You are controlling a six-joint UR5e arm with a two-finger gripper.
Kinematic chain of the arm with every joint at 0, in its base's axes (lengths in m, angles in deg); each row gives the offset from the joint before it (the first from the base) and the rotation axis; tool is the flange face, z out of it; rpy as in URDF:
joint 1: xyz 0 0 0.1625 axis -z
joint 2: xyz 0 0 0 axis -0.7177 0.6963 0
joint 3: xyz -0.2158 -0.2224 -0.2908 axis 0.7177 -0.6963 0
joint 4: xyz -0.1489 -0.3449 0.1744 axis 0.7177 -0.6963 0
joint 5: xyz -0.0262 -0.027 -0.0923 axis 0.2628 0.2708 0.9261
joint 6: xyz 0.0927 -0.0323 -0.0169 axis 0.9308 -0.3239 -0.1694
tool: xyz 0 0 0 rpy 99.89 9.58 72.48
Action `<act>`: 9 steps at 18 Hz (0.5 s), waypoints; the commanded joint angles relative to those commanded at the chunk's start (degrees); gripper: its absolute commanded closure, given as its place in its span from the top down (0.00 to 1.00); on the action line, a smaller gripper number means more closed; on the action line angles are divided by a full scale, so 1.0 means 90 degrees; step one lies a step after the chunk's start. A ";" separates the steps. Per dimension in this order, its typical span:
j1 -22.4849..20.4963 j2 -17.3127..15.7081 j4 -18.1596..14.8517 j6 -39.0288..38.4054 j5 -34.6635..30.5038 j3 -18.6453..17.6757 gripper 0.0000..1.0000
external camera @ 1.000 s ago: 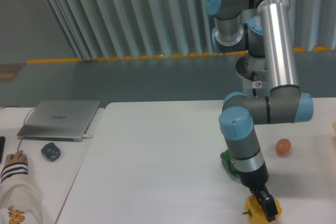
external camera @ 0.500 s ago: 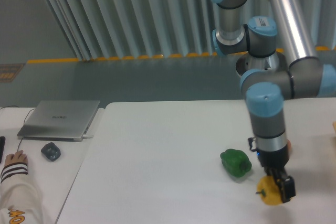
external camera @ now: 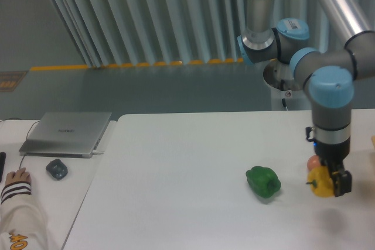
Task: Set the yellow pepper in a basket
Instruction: 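Lift the yellow pepper and carry it past the orange ball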
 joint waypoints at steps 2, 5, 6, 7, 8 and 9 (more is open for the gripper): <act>-0.0303 -0.0059 0.0146 0.0674 -0.0087 -0.0146 0.41; -0.0761 -0.0079 0.0390 0.1541 -0.0137 -0.0205 0.41; -0.0908 -0.0079 0.0410 0.1981 -0.0137 -0.0254 0.41; -0.1122 -0.0127 0.0420 0.2643 -0.0137 -0.0254 0.41; -0.1231 -0.0157 0.0420 0.3017 -0.0137 -0.0254 0.41; -0.1280 -0.0137 0.0478 0.3253 -0.0146 -0.0254 0.41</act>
